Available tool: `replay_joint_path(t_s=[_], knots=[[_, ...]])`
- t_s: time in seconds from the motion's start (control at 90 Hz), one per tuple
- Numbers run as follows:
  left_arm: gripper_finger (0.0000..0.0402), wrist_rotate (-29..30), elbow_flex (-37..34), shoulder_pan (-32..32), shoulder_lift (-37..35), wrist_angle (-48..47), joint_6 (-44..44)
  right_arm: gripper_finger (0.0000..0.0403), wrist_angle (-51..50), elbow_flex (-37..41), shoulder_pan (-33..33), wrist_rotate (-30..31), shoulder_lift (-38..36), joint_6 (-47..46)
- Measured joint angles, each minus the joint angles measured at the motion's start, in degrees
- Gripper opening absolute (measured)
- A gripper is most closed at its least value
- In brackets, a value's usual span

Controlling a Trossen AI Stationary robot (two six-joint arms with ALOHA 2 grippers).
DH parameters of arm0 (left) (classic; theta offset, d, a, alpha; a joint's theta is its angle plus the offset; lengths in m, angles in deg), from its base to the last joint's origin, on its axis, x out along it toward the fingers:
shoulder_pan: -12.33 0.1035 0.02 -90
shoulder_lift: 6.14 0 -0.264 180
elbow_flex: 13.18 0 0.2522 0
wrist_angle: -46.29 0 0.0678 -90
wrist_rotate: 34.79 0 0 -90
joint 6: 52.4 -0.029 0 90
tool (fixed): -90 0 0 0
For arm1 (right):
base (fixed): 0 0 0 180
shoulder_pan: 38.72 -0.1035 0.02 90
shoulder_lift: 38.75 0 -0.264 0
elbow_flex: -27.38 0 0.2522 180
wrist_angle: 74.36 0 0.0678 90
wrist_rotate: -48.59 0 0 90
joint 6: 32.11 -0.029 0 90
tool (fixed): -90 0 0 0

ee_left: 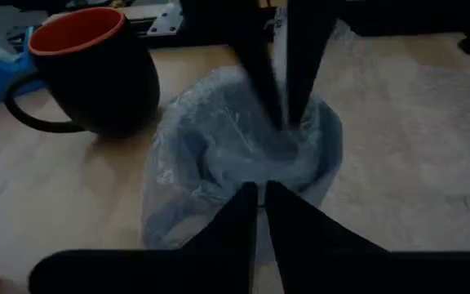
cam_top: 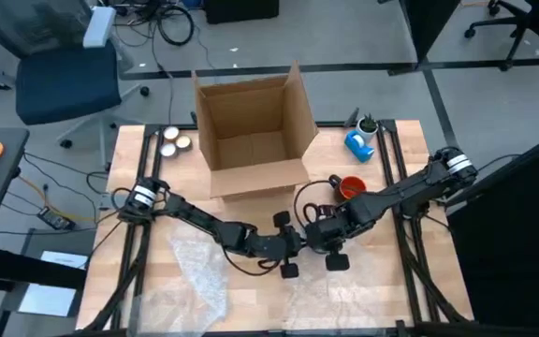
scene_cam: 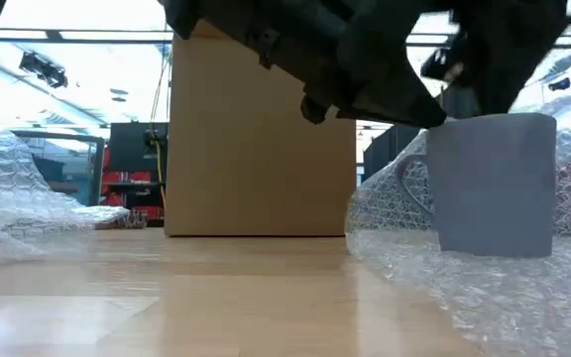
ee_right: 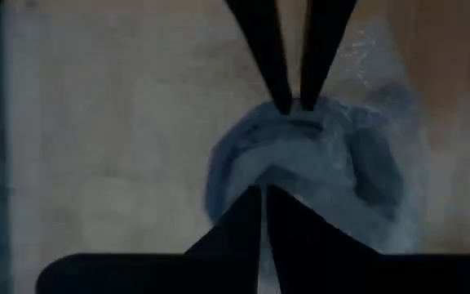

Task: Wrap mug
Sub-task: Wrap the blue mug with the top bubble wrap

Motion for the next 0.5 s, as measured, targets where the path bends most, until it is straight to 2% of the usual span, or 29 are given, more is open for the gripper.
replay_joint_path(t_s=[0.211, 0.5], knots=[[0.0015, -0.27, -0.02, -0.02, 0.0, 0.21, 0.02, 0.0, -6.65, -0.92, -0.04, -0.71, 0.02, -0.18], [0.0015, -0.67, -0.1, -0.04, -0.85, -0.44, -2.81, 0.0, 6.63, 8.41, -0.04, -1.59, 0.09, -3.06]])
